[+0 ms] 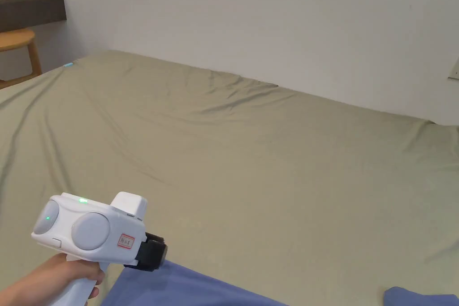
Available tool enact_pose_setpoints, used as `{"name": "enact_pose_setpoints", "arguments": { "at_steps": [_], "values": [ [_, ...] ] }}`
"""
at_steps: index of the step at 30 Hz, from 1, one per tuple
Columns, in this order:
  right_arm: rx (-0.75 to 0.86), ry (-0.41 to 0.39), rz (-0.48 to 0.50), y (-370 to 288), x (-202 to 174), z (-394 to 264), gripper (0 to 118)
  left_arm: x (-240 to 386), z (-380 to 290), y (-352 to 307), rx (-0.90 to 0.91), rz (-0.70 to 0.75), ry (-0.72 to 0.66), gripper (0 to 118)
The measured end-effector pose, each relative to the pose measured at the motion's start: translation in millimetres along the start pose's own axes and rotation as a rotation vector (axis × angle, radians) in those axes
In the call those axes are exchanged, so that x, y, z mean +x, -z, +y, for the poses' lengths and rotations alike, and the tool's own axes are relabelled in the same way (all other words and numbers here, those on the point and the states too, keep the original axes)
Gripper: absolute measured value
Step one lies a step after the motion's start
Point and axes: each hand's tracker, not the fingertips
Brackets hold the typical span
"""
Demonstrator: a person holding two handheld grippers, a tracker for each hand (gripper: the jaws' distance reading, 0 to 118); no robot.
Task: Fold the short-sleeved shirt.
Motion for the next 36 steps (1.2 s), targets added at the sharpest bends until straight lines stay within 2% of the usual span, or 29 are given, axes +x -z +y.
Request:
{"name": "enact_pose_setpoints", "arguments": {
  "at_steps": [1, 5, 11, 14, 15, 17, 18, 21, 23, 27, 28, 29, 30, 31, 32, 34, 36],
  "values": [
    [-0.006, 0.001, 0.000, 2, 2, 0, 1, 0, 1, 7, -0.018, 0.013, 0.015, 96],
    [-0.023, 0.020, -0.014, 7, 6, 0, 1, -3, 0, 35, -0.076, 0.070, 0.030, 95],
    [-0.034, 0.011, -0.042, 8, 6, 0, 2, -4, -6, 54, -0.114, 0.063, 0.022, 92],
    [-0.039, 0.005, -0.042, 8, 6, 0, 2, -3, -8, 57, -0.101, 0.075, 0.030, 78],
    [-0.040, 0.004, -0.043, 8, 6, 0, 2, -4, -9, 56, -0.099, 0.060, 0.025, 70],
    [-0.043, 0.002, -0.047, 8, 5, 0, 2, 0, -8, 50, -0.098, -0.031, 0.007, 20],
    [-0.046, 0.004, -0.048, 8, 6, 0, 2, 4, -8, 47, -0.085, -0.024, 0.014, 3],
    [-0.053, 0.026, -0.042, 7, 12, 1, 2, 14, -11, 40, -0.094, 0.002, 0.098, 3],
    [-0.046, 0.031, -0.040, 5, 19, 7, 2, 15, -13, 31, -0.084, -0.003, 0.101, 3],
    [0.004, -0.033, -0.089, 11, 42, 37, 2, 11, -13, 10, -0.047, -0.029, 0.052, 3],
    [0.007, -0.035, -0.111, 18, 51, 49, 8, 10, -13, 6, -0.037, -0.032, 0.047, 3],
    [0.003, -0.035, -0.118, 28, 62, 60, 24, 10, -12, 2, -0.031, -0.034, 0.047, 3],
    [-0.002, -0.035, -0.124, 38, 74, 70, 50, 11, -11, 0, -0.029, -0.034, 0.048, 3],
    [-0.013, -0.022, -0.135, 51, 86, 81, 82, 13, -10, -3, -0.026, -0.032, 0.050, 3],
    [-0.031, -0.007, -0.142, 67, 99, 91, 94, 14, -9, -5, -0.023, -0.030, 0.056, 3],
    [-0.106, 0.033, -0.185, 94, 116, 108, 92, 18, -9, -8, -0.018, -0.023, 0.070, 3],
    [-0.137, 0.068, -0.170, 122, 134, 122, 92, 19, -8, -8, -0.018, -0.016, 0.081, 3]
  ]
}}
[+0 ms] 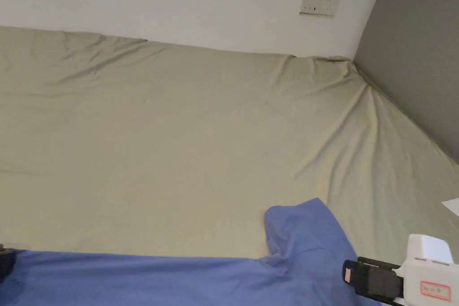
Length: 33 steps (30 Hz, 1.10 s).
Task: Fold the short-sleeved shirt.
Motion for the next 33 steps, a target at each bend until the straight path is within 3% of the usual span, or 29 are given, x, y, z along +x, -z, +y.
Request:
{"name": "enact_pose_setpoints", "arguments": {
  "at_steps": [3, 5, 8, 12, 14, 17, 20, 23, 33],
  "values": [
    [-0.049, 0.040, -0.049, 31, 6, 15, 92, 0, 1, 2, -0.011, 0.010, 0.001, 3],
    [-0.068, 0.030, -0.040, 50, 9, 20, 92, 2, 1, 4, -0.021, 0.018, 0.002, 3],
    [-0.130, -0.017, -0.100, 65, 4, 21, 86, 2, 2, 8, -0.034, 0.027, 0.020, 3],
    [-0.185, -0.115, -0.132, 75, -10, 19, 55, 4, 2, 10, -0.039, 0.036, 0.034, 3],
    [-0.173, -0.137, -0.096, 70, -13, 22, 3, 5, 2, 9, -0.038, 0.040, 0.031, 3],
    [-0.157, -0.112, -0.080, 53, -24, 31, 4, 4, 0, 0, -0.028, 0.042, 0.019, 3],
    [-0.086, -0.174, -0.064, 24, -27, 30, 4, 1, -4, -19, -0.011, 0.041, 0.013, 3],
    [-0.019, -0.115, -0.006, -22, -23, 26, 4, -3, -13, -51, 0.026, 0.038, -0.002, 3],
    [0.106, -0.056, 0.054, -164, -5, -81, 4, -7, -105, -153, 0.120, 0.034, -0.046, 3]
  ]
}}
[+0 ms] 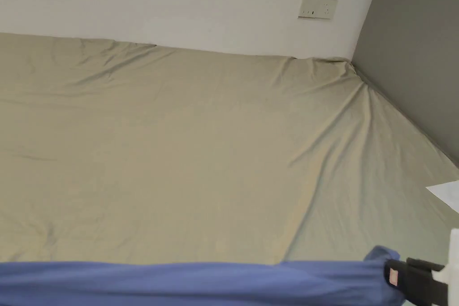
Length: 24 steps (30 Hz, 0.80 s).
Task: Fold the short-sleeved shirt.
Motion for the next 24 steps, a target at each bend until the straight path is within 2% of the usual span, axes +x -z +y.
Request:
{"name": "enact_pose_setpoints", "arguments": {
  "at_steps": [6, 11, 15, 17, 18, 20, 21, 22, 23, 24],
  "values": [
    [-0.070, 0.032, -0.095, -30, 1, -80, 4, -1, -65, -15, -0.070, -0.011, -0.038, 3],
    [-0.216, 0.099, -0.155, 2, 15, -125, 4, 1, -105, -2, -0.161, -0.007, -0.079, 3],
    [-0.247, 0.076, -0.188, 21, 14, -138, 4, 3, -127, 9, -0.212, 0.015, -0.077, 3],
    [-0.240, 0.059, -0.199, 24, 12, -136, 9, 2, -131, 17, -0.221, 0.024, -0.098, 4],
    [-0.237, 0.057, -0.202, 25, 13, -135, 17, 1, -132, 21, -0.221, 0.024, -0.108, 5],
    [-0.227, 0.052, -0.215, 28, 12, -136, 44, 5, -134, 30, -0.210, 0.045, -0.099, 13],
    [-0.207, 0.033, -0.254, 30, 13, -137, 60, 7, -136, 32, -0.196, 0.053, -0.084, 18],
    [-0.187, 0.006, -0.291, 28, 14, -137, 72, 8, -137, 31, -0.162, 0.067, -0.073, 38],
    [-0.191, -0.010, -0.340, 25, 15, -138, 73, 8, -138, 27, -0.130, 0.081, -0.074, 60],
    [-0.202, -0.007, -0.361, 17, 17, -136, 72, 7, -137, 21, -0.127, 0.113, -0.080, 77]
  ]
}}
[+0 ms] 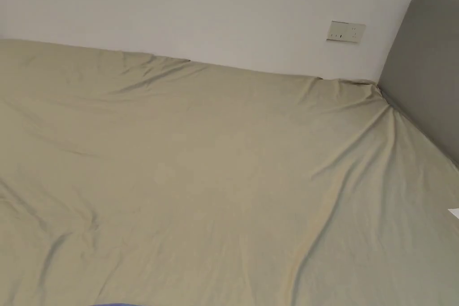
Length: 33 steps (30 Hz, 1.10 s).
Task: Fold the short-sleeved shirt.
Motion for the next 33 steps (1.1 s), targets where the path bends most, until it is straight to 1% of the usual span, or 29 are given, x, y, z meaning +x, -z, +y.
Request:
{"name": "enact_pose_setpoints", "arguments": {
  "at_steps": [1, 2, 3, 4, 5, 6, 7, 8, 9, 10, 11, 12, 13, 15, 16, 18, 19, 21, 23, 24, 25, 27, 28, 29, 33],
  "values": [
    [0.011, 0.036, 0.028, -11, 6, 1, 70, -3, 1, -7, -0.017, 0.025, -0.014, 82],
    [0.071, 0.106, 0.069, -24, 13, -1, 68, -8, 1, -17, -0.031, 0.012, -0.031, 81],
    [0.140, 0.154, 0.101, -40, 17, -4, 67, -15, -1, -32, -0.014, -0.027, -0.085, 80],
    [0.189, 0.178, 0.120, -52, 19, -4, 67, -20, -3, -47, 0.032, -0.076, -0.130, 80],
    [0.229, 0.171, 0.142, -62, 19, -5, 59, -23, -4, -61, 0.078, -0.106, -0.159, 76],
    [0.271, 0.163, 0.159, -71, 17, -6, 48, -21, -5, -74, 0.113, -0.105, -0.165, 66],
    [0.307, 0.155, 0.174, -79, 11, -9, 30, -17, -7, -85, 0.161, -0.080, -0.151, 40],
    [0.329, 0.146, 0.185, -83, 7, -10, 15, -10, -10, -90, 0.200, -0.055, -0.121, 18],
    [0.346, 0.142, 0.191, -87, 1, -12, 5, -3, -12, -95, 0.237, -0.030, -0.097, 5],
    [0.360, 0.126, 0.203, -90, -4, -13, 2, 3, -14, -99, 0.248, -0.034, -0.083, 3],
    [0.363, 0.103, 0.223, -90, -11, -15, 2, 5, -15, -100, 0.239, -0.066, -0.086, 0],
    [0.373, 0.082, 0.251, -91, -17, -18, 1, 9, -17, -102, 0.237, -0.107, -0.089, 0],
    [0.377, 0.065, 0.272, -93, -22, -21, 1, 12, -17, -99, 0.235, -0.160, -0.123, 0],
    [0.383, 0.039, 0.293, -94, -32, -28, 1, 15, -22, -93, 0.220, -0.183, -0.132, 0],
    [0.380, 0.039, 0.297, -95, -36, -31, 1, 18, -25, -88, 0.208, -0.179, -0.132, 0],
    [0.349, 0.035, 0.356, -95, -42, -35, 1, 19, -33, -79, 0.183, -0.189, -0.135, 0],
    [0.343, 0.046, 0.370, -95, -44, -36, 1, 17, -36, -74, 0.155, -0.210, -0.152, 0],
    [0.325, 0.043, 0.379, -93, -46, -35, 1, 13, -35, -68, 0.134, -0.211, -0.158, 0],
    [0.320, 0.030, 0.368, -91, -48, -33, 1, 4, -31, -67, 0.132, -0.233, -0.167, 0],
    [0.317, 0.021, 0.362, -91, -49, -32, 1, -2, -28, -65, 0.146, -0.239, -0.193, 3],
    [0.315, 0.015, 0.356, -91, -50, -31, 1, -12, -21, -62, 0.163, -0.258, -0.227, 21],
    [0.311, 0.011, 0.357, -92, -51, -28, 1, -33, -7, -54, 0.142, -0.311, -0.305, 69],
    [0.307, 0.014, 0.358, -92, -52, -26, 1, -44, 0, -47, 0.119, -0.348, -0.339, 87],
    [0.302, 0.018, 0.361, -92, -54, -25, 1, -53, 6, -38, 0.089, -0.381, -0.363, 92],
    [0.284, 0.004, 0.356, -93, -66, -17, 1, -83, 25, 3, -0.062, -0.515, -0.409, 91]
  ]
}}
